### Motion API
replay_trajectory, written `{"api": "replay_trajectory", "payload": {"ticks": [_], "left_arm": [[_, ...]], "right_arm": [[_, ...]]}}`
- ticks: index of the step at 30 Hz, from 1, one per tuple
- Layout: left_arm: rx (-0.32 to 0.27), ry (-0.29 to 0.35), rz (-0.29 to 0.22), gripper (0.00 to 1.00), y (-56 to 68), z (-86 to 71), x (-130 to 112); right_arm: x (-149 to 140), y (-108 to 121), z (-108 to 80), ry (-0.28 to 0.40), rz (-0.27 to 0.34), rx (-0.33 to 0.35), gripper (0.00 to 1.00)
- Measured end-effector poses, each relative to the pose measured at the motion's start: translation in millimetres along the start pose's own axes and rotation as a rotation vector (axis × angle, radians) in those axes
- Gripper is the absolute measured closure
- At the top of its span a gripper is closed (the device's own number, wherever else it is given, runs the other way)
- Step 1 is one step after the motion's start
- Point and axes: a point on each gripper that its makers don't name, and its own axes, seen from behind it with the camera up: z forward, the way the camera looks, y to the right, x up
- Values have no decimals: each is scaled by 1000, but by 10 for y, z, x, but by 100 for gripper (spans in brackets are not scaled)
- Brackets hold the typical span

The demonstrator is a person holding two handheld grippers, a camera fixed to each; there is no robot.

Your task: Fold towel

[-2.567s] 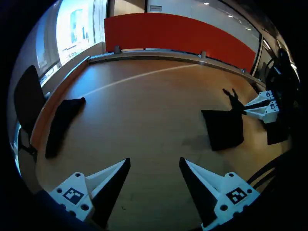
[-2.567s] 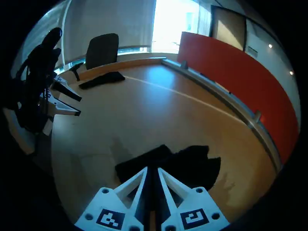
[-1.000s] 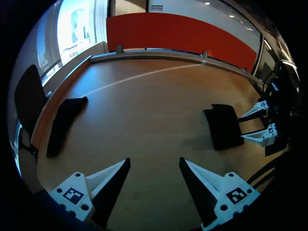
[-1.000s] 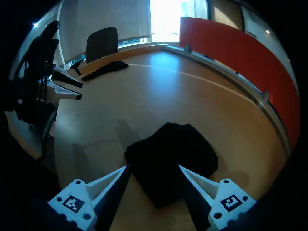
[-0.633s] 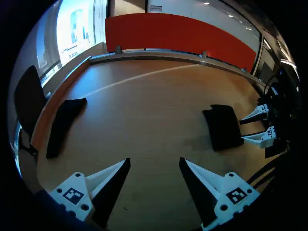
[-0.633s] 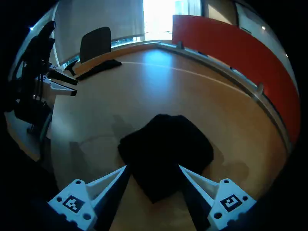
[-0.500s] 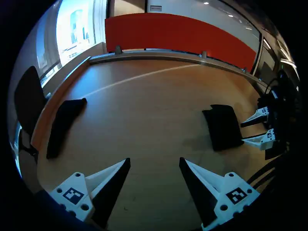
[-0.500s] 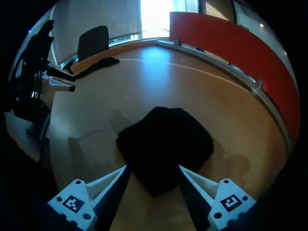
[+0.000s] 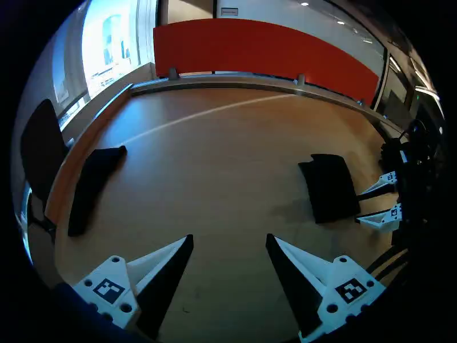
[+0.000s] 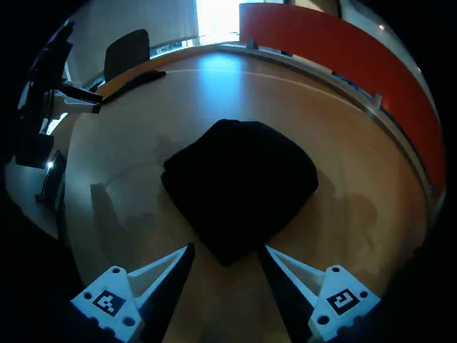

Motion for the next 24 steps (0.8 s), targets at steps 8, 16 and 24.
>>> {"api": "replay_trajectory", "payload": {"ticks": [8, 16, 24], "left_arm": [[-1, 0, -3, 6, -4, 0, -1], [-2, 2, -1, 6, 0, 1, 4], [-1, 3, -2, 6, -3, 2, 2]], "right_arm": [[-73, 25, 16, -11, 12, -11, 30], [-87, 76, 7, -10, 34, -17, 50], [-108, 54, -3, -12, 34, -12, 79]]}}
